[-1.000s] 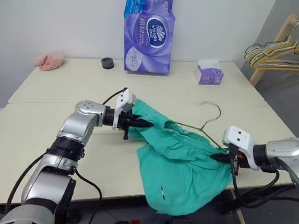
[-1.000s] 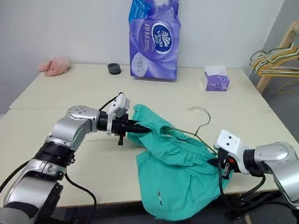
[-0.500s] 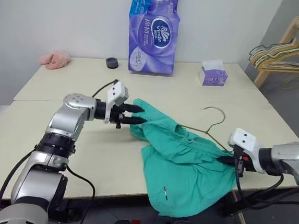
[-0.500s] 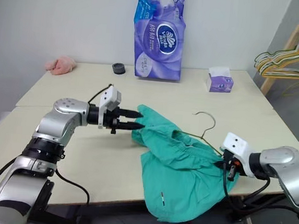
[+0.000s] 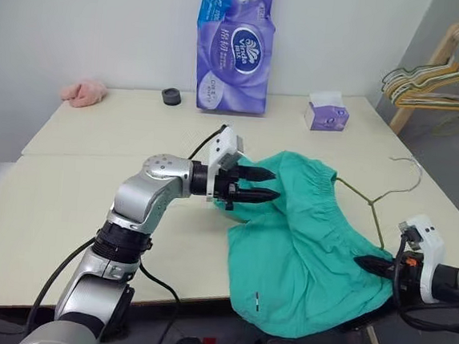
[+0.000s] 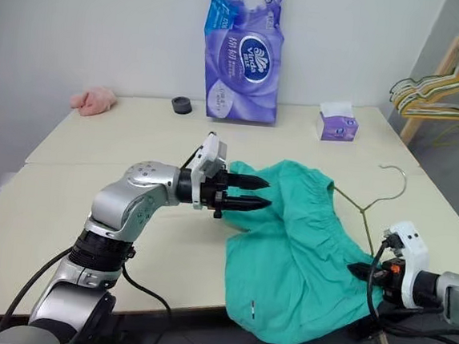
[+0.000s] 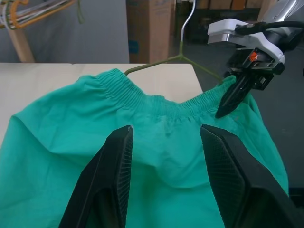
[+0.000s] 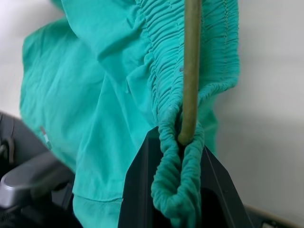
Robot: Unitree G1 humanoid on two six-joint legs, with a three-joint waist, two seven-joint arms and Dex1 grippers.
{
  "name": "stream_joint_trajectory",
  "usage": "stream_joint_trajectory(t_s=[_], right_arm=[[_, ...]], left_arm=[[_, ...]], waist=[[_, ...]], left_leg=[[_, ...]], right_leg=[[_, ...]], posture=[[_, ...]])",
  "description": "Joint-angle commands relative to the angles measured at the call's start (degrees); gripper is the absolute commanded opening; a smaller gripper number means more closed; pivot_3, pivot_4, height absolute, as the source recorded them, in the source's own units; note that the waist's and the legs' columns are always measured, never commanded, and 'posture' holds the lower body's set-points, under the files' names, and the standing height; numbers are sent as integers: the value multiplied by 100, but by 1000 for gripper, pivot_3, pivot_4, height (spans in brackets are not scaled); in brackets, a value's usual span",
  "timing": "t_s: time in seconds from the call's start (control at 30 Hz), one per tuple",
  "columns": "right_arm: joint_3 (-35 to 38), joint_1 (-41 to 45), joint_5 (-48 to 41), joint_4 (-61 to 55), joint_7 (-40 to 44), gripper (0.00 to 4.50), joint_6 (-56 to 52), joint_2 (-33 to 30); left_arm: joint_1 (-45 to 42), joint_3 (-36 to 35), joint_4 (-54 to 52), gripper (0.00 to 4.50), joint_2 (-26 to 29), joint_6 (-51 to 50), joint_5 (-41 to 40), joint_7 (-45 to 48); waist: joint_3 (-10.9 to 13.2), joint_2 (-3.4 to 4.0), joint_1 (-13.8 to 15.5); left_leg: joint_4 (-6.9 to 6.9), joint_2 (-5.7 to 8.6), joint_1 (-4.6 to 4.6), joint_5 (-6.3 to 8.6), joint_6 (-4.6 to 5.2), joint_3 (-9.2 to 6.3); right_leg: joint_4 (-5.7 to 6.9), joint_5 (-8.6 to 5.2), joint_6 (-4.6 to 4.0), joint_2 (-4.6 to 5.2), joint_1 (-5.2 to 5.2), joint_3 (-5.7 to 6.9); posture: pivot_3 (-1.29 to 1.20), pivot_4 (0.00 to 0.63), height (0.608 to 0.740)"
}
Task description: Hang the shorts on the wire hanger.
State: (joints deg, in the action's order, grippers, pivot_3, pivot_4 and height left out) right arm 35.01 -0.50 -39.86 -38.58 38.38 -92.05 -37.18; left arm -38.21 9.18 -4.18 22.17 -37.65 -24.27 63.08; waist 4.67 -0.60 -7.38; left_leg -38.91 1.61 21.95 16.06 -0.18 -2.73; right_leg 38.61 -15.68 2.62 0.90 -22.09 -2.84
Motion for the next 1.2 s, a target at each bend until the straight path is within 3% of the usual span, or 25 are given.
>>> stream_joint_trajectory(t_s=[0.03,0.17,0.33,0.47,0.63,0.87,1.0,1.2], right_arm=[[876,140,-845,-273,-1236,0,-45,572],[1518,293,-1820,-14,-2543,0,-45,633],[2582,429,-2969,936,-4706,0,-45,76],[2743,692,-3774,1515,-5987,0,-45,-380],[2638,1478,-3993,2354,-7131,0,-44,-1131],[2253,2401,-3356,3465,-7307,0,3,-2009],[1541,2947,-2344,4468,-6755,0,529,-2747],[682,3468,-1463,5098,-5714,0,909,-3297]], left_arm=[[-383,278,-395,2356,-242,-383,-176,-200],[-551,436,-419,2356,-427,-348,-164,-263],[-1121,705,-237,2356,-1168,-270,-167,-508],[-1262,711,-188,2356,-1473,-314,-219,-642],[-1541,731,-53,2356,-1926,-254,-235,-859],[-1755,772,86,2356,-2178,-149,-194,-930],[-2011,791,362,2356,-2417,48,-108,-1010],[-2241,767,650,2356,-2568,326,0,-1116]], waist=[[53,22,-56],[149,40,-190],[281,19,-243],[322,-1,-436],[365,49,-600],[376,47,-696],[414,63,-703],[420,65,-721]], left_leg=[[-1,0,0,0,0,-1],[-1,15,-6,0,5,42],[1,11,-5,8,18,76],[6,9,-3,26,48,137],[15,-9,-3,34,61,172],[23,-11,-7,41,74,215],[20,-7,-13,56,99,279],[34,-12,-8,73,127,314]], right_leg=[[0,-1,1,-3,2,-1],[-1,-5,8,-11,3,-51],[-7,-7,12,-40,-4,-90],[-20,-14,24,-42,-3,-140],[-61,-8,37,-68,-3,-180],[-85,-7,50,-78,-9,-234],[-100,6,80,-78,-15,-281],[-161,23,109,-79,-14,-311]], posture=[[-328,131,740],[-345,145,740],[-367,158,740],[-369,159,740],[-364,161,740],[-347,167,740],[-338,171,740],[-327,178,740]])
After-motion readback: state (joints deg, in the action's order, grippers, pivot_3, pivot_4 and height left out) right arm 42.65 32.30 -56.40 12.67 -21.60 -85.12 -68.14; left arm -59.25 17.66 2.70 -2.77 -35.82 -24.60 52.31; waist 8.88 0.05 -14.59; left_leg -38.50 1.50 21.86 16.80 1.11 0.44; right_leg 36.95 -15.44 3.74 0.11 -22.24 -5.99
